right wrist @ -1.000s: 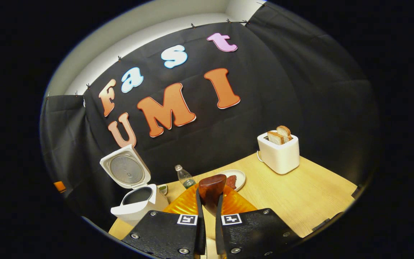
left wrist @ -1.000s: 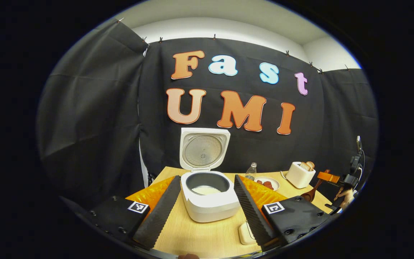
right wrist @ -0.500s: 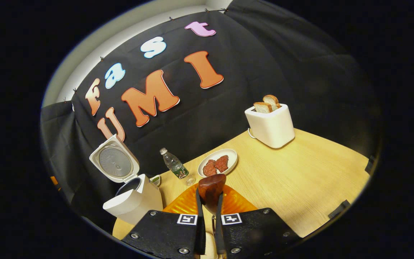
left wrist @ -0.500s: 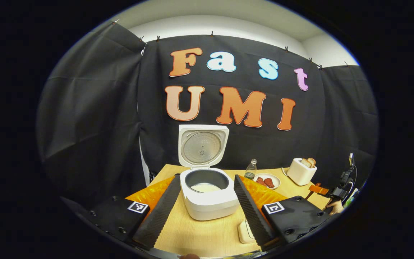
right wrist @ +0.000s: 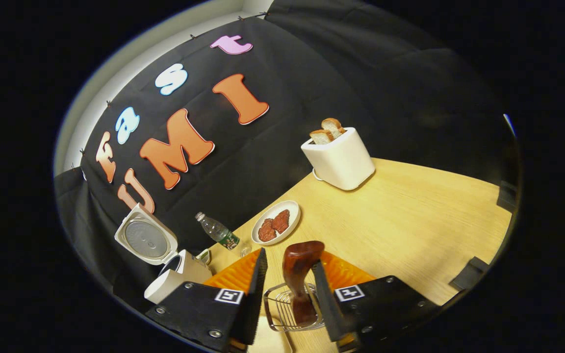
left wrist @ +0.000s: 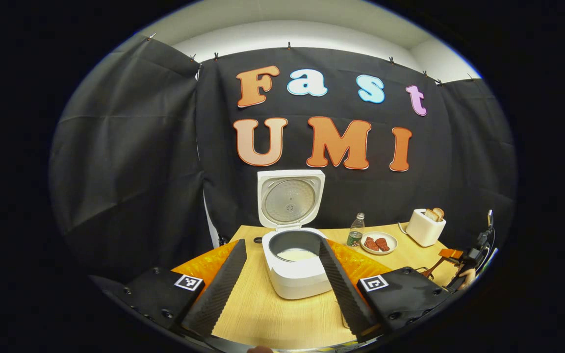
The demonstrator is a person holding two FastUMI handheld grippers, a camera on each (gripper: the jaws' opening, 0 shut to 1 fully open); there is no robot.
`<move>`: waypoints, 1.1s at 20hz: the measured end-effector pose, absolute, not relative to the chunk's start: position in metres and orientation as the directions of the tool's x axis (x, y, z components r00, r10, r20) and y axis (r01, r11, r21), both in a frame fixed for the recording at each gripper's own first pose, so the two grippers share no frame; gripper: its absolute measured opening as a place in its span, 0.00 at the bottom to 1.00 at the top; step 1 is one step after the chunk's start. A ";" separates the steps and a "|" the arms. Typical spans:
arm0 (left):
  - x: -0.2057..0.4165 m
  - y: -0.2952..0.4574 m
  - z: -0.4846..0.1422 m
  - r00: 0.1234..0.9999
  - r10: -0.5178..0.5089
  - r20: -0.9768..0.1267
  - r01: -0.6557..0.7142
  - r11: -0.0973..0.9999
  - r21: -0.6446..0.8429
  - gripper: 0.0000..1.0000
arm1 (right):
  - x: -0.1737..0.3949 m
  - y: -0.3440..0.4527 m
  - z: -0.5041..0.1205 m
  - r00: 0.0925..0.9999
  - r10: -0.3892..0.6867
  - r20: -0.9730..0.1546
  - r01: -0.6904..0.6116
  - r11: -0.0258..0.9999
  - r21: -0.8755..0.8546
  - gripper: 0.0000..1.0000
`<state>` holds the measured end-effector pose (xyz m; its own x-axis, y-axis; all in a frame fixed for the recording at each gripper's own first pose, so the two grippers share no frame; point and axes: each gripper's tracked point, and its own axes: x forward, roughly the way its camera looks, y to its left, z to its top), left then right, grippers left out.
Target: Close the left gripper, press the button to open the rice cooker; take a wooden spoon from the chopstick holder with the right hand, scoop a spoonful of rice and pour it into the rice cooker, then put the wooden spoon back into the chopstick holder.
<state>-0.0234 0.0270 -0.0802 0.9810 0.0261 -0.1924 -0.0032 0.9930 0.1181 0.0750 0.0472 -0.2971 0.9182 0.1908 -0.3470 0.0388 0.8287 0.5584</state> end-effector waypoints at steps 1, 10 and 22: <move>-0.022 0.026 -0.080 0.981 0.025 -0.191 -0.004 0.994 0.112 1.00 | 0.073 0.042 -0.295 0.918 0.180 -0.354 0.044 0.840 0.541 0.60; -0.011 0.024 -0.049 0.990 0.002 -0.138 0.011 0.995 0.094 1.00 | 0.050 -0.010 -0.216 0.930 0.092 -0.355 0.026 0.949 0.313 0.95; -0.018 0.050 0.010 0.998 0.032 -0.057 -0.026 0.995 0.101 1.00 | 0.012 -0.032 -0.010 0.993 0.068 -0.095 -0.063 0.997 0.053 0.94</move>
